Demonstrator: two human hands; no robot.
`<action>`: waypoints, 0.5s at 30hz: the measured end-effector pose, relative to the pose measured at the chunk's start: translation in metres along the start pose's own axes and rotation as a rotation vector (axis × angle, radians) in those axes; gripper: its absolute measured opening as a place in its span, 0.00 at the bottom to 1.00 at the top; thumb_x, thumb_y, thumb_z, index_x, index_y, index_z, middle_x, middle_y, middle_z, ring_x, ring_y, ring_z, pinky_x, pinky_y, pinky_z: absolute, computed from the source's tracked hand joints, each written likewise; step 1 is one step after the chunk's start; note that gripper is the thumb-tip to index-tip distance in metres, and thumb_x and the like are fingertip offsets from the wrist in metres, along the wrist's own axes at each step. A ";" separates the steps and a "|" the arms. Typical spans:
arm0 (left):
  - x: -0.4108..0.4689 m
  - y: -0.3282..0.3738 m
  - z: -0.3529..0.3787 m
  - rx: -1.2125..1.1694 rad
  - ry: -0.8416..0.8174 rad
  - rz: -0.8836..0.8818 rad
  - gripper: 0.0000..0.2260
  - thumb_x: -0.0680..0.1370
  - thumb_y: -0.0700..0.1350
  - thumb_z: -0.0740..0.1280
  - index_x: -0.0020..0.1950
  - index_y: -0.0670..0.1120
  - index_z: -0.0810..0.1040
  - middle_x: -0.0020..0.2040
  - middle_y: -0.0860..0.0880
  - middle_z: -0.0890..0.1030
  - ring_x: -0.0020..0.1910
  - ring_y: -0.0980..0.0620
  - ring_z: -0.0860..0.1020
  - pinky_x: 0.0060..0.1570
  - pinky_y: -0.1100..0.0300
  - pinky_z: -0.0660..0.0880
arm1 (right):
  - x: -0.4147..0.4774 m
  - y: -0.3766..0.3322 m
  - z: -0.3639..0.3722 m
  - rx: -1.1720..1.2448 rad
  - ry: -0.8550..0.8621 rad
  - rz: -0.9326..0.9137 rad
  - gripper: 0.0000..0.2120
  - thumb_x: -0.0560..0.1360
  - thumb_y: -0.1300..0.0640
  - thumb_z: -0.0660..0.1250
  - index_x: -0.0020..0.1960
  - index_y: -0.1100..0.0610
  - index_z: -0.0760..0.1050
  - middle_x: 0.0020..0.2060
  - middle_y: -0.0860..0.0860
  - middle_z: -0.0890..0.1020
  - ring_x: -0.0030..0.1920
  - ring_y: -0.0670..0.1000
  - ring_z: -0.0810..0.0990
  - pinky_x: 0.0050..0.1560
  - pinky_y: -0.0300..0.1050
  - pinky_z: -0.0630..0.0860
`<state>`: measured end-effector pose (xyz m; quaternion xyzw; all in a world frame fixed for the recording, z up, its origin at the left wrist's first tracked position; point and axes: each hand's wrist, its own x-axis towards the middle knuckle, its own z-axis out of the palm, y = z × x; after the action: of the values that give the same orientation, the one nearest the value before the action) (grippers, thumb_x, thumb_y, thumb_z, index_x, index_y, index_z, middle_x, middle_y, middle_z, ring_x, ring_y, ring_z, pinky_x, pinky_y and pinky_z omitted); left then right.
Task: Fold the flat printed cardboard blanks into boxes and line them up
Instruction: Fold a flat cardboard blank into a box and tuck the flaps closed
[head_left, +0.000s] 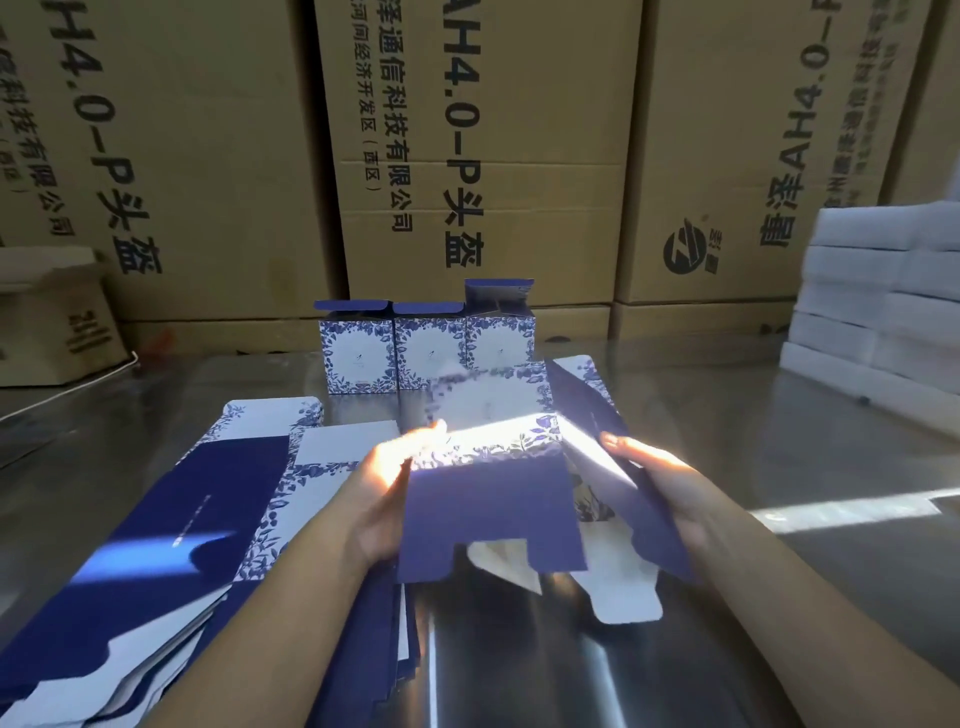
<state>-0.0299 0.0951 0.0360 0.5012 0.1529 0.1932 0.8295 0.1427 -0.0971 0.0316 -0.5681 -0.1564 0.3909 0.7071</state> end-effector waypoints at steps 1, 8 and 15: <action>-0.004 0.000 0.004 0.029 0.007 -0.038 0.10 0.76 0.42 0.62 0.39 0.44 0.81 0.31 0.47 0.80 0.24 0.52 0.79 0.24 0.66 0.74 | 0.000 0.000 -0.002 -0.024 -0.001 0.002 0.09 0.59 0.52 0.75 0.34 0.57 0.84 0.32 0.55 0.84 0.27 0.52 0.81 0.24 0.38 0.74; 0.000 0.001 -0.003 0.183 0.143 -0.075 0.15 0.73 0.37 0.61 0.26 0.43 0.75 0.28 0.46 0.73 0.27 0.49 0.72 0.29 0.63 0.70 | -0.001 0.002 0.000 -0.109 -0.039 0.094 0.11 0.59 0.54 0.76 0.38 0.59 0.82 0.35 0.59 0.83 0.30 0.57 0.82 0.30 0.44 0.78; 0.002 -0.001 -0.001 0.301 0.196 -0.130 0.07 0.77 0.38 0.63 0.47 0.40 0.81 0.44 0.46 0.82 0.47 0.44 0.78 0.50 0.53 0.75 | 0.001 0.002 -0.001 -0.172 0.036 0.123 0.07 0.59 0.54 0.76 0.31 0.58 0.83 0.33 0.58 0.83 0.29 0.57 0.82 0.29 0.44 0.77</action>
<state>-0.0287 0.0960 0.0348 0.5876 0.2923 0.1618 0.7370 0.1429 -0.0967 0.0293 -0.6423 -0.1417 0.4082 0.6330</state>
